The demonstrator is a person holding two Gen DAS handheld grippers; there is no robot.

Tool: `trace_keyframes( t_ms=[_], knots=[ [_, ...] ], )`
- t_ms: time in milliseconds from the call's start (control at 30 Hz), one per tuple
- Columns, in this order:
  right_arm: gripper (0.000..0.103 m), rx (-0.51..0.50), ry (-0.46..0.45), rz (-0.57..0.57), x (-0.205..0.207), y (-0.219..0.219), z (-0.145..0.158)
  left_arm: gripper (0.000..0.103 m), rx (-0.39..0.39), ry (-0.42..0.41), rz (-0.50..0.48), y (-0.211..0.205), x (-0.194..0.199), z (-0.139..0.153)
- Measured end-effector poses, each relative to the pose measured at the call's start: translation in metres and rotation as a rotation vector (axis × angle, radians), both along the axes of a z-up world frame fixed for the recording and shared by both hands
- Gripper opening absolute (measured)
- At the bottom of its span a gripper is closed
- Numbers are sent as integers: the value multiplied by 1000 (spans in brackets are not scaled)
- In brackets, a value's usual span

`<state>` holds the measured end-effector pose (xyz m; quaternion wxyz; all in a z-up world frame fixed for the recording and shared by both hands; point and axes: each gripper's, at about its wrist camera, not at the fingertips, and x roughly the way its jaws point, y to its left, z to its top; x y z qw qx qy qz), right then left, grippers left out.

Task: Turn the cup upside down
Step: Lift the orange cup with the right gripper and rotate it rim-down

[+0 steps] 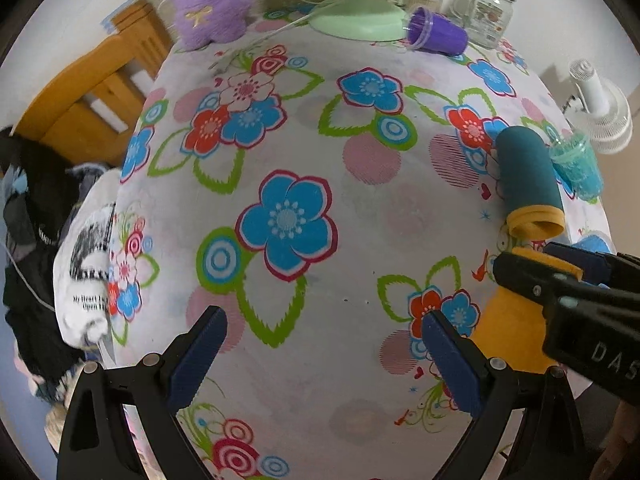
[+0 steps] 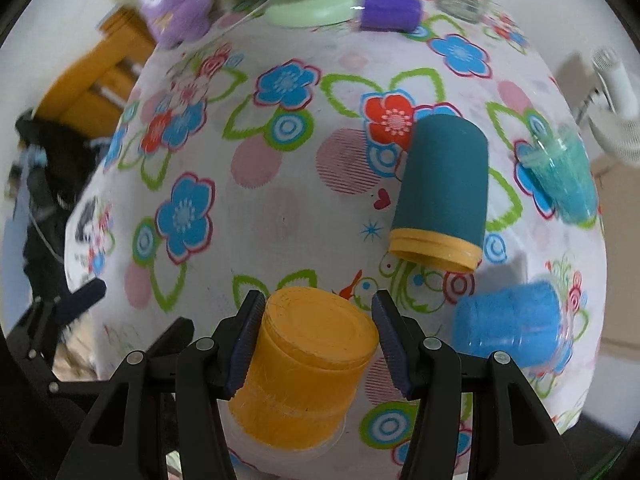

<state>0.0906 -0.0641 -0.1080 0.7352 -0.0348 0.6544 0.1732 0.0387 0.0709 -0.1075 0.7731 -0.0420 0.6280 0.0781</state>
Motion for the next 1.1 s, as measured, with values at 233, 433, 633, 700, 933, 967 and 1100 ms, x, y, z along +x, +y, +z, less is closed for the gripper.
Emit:
trace_keyframes(
  t_ms=[233,433,633,700,933,967,1100],
  knots=[
    [58,-58,12,133,0,13,-11,99,-33,15,70,3,-7,-12],
    [58,-98,27,166,6,19,-26,99,-56,40,91,7,-7,-28],
    [58,-93,-11,140,14,21,-24,99,-61,57,93,15,-6,-37],
    [58,-92,-43,131,16,23,-19,99,-67,56,99,19,-5,-37],
    [58,-69,-157,100,17,26,-1,99,-64,22,101,30,4,-26],
    [58,-67,-172,98,17,26,2,99,-62,14,101,31,5,-23],
    [58,-68,-242,81,13,27,9,99,-51,-13,100,33,11,-16]
  ],
)
